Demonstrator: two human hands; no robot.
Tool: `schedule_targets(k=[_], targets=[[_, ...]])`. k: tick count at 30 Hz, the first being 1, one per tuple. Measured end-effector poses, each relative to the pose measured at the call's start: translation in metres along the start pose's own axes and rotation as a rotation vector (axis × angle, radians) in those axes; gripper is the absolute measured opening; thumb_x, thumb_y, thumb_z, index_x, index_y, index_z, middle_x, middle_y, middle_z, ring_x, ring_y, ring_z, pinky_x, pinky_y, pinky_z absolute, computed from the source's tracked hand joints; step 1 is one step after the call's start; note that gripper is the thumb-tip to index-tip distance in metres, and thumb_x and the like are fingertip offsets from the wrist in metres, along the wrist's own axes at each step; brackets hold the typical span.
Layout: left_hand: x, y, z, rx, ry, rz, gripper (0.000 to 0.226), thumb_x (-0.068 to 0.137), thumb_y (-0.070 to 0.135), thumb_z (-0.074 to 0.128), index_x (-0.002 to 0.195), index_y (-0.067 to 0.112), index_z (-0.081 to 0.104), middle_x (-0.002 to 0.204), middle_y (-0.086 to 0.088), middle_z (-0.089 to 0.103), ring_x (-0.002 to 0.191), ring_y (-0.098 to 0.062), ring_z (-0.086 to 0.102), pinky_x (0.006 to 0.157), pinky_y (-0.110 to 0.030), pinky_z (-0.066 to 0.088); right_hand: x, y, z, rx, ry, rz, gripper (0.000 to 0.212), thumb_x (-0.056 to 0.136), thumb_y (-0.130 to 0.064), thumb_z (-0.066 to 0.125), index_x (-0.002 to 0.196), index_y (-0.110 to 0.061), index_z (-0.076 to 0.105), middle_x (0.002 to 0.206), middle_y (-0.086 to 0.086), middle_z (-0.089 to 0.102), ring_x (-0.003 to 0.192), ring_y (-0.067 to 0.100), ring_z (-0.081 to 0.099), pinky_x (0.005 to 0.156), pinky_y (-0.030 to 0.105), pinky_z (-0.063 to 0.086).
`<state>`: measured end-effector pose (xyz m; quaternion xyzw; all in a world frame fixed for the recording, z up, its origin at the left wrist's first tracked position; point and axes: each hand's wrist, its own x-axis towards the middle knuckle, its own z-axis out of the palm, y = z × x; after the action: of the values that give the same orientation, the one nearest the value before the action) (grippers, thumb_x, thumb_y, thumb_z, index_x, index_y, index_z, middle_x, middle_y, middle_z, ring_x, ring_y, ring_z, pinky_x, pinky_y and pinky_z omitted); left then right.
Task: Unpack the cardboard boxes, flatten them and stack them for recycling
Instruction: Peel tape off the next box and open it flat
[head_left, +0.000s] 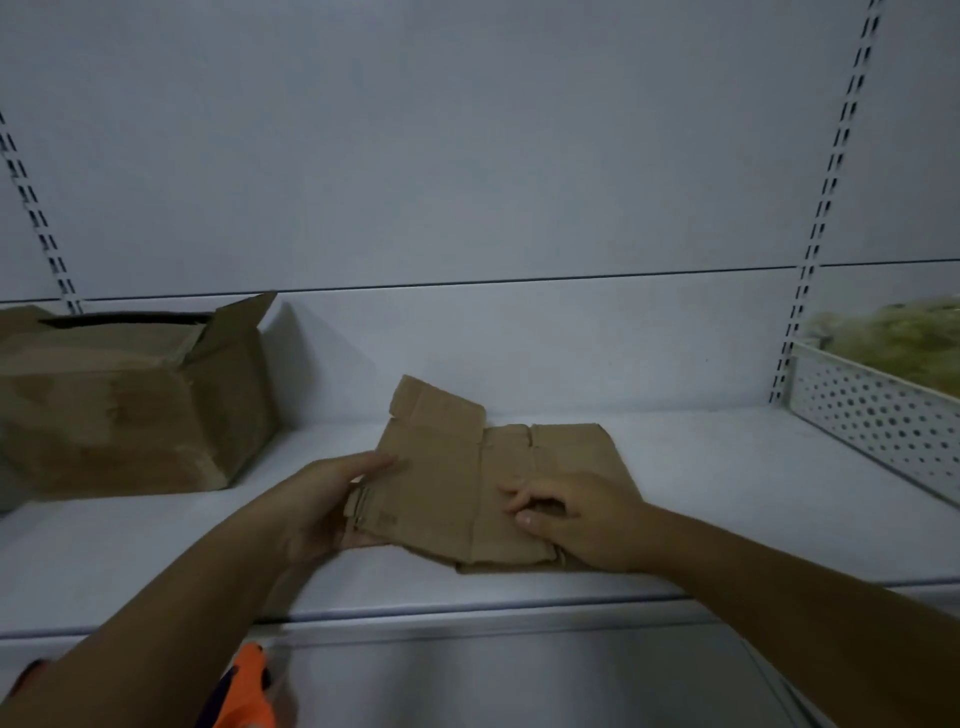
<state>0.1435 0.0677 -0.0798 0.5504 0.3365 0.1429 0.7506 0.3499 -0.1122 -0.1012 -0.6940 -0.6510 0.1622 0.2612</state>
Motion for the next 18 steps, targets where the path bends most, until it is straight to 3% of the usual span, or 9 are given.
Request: schedule_targets(k=[3,6,7,9,11,14,16,18], targets=[[0.008,0.011,0.008,0.124,-0.049,-0.002,0.053,0.070,0.025,0.070,0.117,0.005,0.058,0.102,-0.017,0.071,0.084,-0.032,0.071,0.060,-0.039,0.057,-0.001,0.004,-0.003,0.014,0.112,-0.019,0.022,0.091,-0.020,0.057,0.111,-0.021,0.066,0.129,-0.010,0.055,0.118,0.001,0.049,0.094,0.003,0.029],[0.021,0.010,0.014,-0.033,-0.128,0.068,0.046,0.075,0.013,0.066,0.119,0.014,0.056,0.108,-0.018,0.069,0.094,-0.035,0.068,0.065,-0.045,0.057,0.001,0.008,-0.006,-0.114,0.375,-0.002,0.045,0.085,-0.003,0.059,0.129,-0.009,0.051,0.131,0.000,0.044,0.121,0.011,0.036,0.091,-0.008,0.005],[0.026,0.006,0.015,-0.094,-0.143,0.094,0.046,0.074,0.011,0.066,0.119,0.015,0.056,0.110,-0.018,0.069,0.095,-0.036,0.067,0.067,-0.045,0.057,0.003,0.013,-0.008,-0.144,0.440,0.041,0.052,0.084,-0.001,0.056,0.135,-0.007,0.043,0.139,0.009,0.039,0.127,0.019,0.030,0.096,-0.005,-0.002],[0.033,-0.001,0.015,-0.133,-0.162,0.145,0.046,0.073,0.010,0.067,0.118,0.018,0.058,0.110,-0.016,0.069,0.096,-0.035,0.067,0.068,-0.044,0.057,0.005,0.024,-0.014,-0.135,0.524,0.278,0.064,0.088,-0.011,0.052,0.145,-0.009,0.022,0.154,0.016,0.013,0.142,0.026,0.008,0.113,0.021,-0.008],[0.038,-0.004,0.015,-0.129,-0.176,0.183,0.045,0.071,0.012,0.069,0.115,0.021,0.060,0.108,-0.014,0.070,0.096,-0.034,0.068,0.068,-0.043,0.057,0.006,0.034,-0.018,0.026,0.583,0.520,0.076,0.090,-0.030,0.054,0.148,-0.014,0.007,0.157,0.011,0.007,0.144,0.026,0.006,0.116,0.039,0.005],[0.044,-0.005,0.012,-0.131,-0.197,0.214,0.045,0.069,0.014,0.069,0.113,0.022,0.061,0.107,-0.014,0.070,0.094,-0.034,0.068,0.067,-0.043,0.057,0.006,0.040,-0.021,0.282,0.648,0.602,0.091,0.084,-0.039,0.063,0.148,-0.011,0.006,0.150,0.011,0.030,0.134,0.027,0.034,0.107,0.034,0.027],[0.045,-0.005,0.011,-0.131,-0.207,0.221,0.045,0.070,0.015,0.068,0.114,0.022,0.061,0.107,-0.014,0.070,0.094,-0.035,0.068,0.066,-0.043,0.057,0.003,0.039,-0.023,0.355,0.680,0.569,0.078,0.081,-0.036,0.068,0.144,-0.011,0.027,0.141,0.007,0.044,0.120,0.023,0.048,0.097,0.029,0.038],[0.043,-0.005,0.011,-0.134,-0.198,0.219,0.046,0.071,0.016,0.067,0.116,0.024,0.060,0.108,-0.013,0.070,0.094,-0.035,0.068,0.067,-0.045,0.057,-0.003,0.036,-0.029,0.386,0.683,0.530,0.052,0.080,-0.030,0.070,0.126,-0.015,0.049,0.123,0.004,0.059,0.094,0.011,0.057,0.075,0.019,0.046]])
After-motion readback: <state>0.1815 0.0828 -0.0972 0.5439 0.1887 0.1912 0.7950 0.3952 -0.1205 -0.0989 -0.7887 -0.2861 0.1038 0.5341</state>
